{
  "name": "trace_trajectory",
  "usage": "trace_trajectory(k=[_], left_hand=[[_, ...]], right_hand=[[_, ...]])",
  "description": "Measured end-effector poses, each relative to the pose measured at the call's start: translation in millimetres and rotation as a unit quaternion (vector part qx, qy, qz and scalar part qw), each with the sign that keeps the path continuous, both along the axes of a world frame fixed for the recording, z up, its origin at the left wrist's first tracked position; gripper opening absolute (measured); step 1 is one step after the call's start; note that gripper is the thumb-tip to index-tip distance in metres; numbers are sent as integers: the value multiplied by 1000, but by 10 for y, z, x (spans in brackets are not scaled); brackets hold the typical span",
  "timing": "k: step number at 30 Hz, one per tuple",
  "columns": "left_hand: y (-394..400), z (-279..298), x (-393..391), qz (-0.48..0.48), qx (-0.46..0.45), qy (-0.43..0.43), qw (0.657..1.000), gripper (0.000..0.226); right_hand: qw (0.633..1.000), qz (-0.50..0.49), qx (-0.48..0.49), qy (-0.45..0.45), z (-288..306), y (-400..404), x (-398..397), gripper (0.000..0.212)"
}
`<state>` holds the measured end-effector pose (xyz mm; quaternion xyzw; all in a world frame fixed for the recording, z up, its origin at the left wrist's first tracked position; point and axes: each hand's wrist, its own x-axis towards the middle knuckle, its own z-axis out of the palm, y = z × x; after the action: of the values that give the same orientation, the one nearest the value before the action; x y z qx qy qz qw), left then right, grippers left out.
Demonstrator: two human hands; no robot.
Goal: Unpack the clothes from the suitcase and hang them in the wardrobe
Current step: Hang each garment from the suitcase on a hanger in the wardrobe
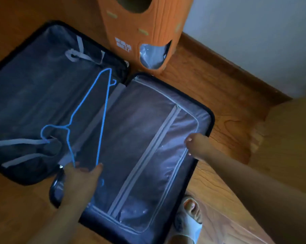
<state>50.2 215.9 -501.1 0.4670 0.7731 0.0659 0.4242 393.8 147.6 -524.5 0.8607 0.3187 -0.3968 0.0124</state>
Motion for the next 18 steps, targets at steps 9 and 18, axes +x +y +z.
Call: trace_trajectory(k=[9,18], left_hand=[[863,-1379,-536,73,96,-42,992,97],[669,-1550,-346,147,115,-38,982,65]], right_hand=[[900,236,315,-187,-986,2338,44,24],[896,258,276,-233,-1413,3167,-97,34]])
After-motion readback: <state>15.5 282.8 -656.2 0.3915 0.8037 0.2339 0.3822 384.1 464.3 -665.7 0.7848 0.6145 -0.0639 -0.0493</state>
